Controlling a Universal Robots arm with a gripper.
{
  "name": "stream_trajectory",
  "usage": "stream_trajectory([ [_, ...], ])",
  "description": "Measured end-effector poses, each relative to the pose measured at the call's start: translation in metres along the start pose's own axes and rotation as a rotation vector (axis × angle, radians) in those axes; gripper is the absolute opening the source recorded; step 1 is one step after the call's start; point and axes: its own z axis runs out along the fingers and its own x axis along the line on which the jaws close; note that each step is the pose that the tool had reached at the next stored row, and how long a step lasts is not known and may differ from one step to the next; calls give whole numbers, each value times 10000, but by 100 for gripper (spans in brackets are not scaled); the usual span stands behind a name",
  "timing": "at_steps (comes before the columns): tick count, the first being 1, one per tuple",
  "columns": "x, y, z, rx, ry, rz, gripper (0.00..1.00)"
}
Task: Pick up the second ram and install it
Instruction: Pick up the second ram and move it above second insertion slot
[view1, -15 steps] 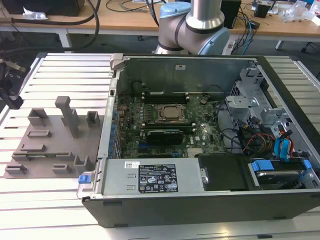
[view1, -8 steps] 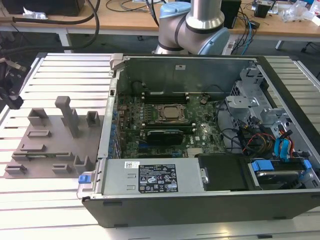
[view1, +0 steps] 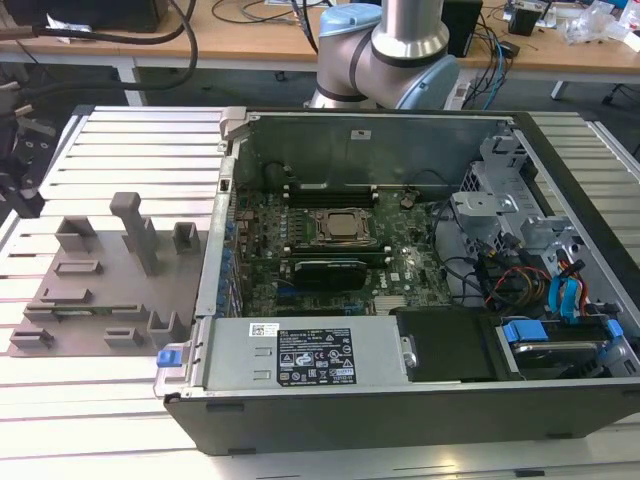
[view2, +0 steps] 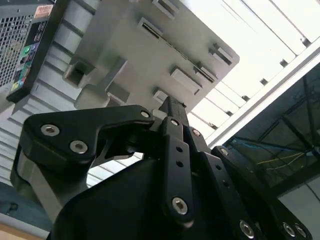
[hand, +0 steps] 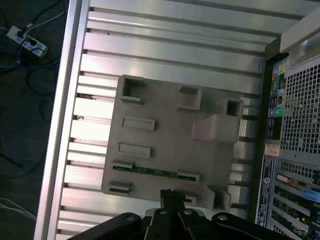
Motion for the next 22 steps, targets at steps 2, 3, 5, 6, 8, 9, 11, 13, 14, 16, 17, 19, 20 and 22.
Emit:
stream_trajectory([
  [2, 0, 0, 0, -7, 11, -289, 10],
  [3, 0, 0, 0, -14, 23, -578, 10],
  [5, 0, 0, 0, -31, 52, -1274, 10],
  [6, 0, 0, 0, -37, 62, -1525, 10],
  [8, 0, 0, 0, -45, 74, -1830, 10],
  [9, 0, 0, 0, -52, 86, -2123, 10],
  [11, 0, 0, 0, -65, 108, -2667, 10],
  [13, 0, 0, 0, -80, 132, -3269, 10],
  [14, 0, 0, 0, -90, 149, -3703, 10],
  [16, 0, 0, 0, -107, 176, -4357, 10],
  [17, 0, 0, 0, -109, 182, -4504, 10],
  [19, 0, 0, 0, -116, 193, -4767, 10],
  [20, 0, 0, 0, -119, 197, -4864, 10],
  [22, 0, 0, 0, -128, 212, -5251, 10],
])
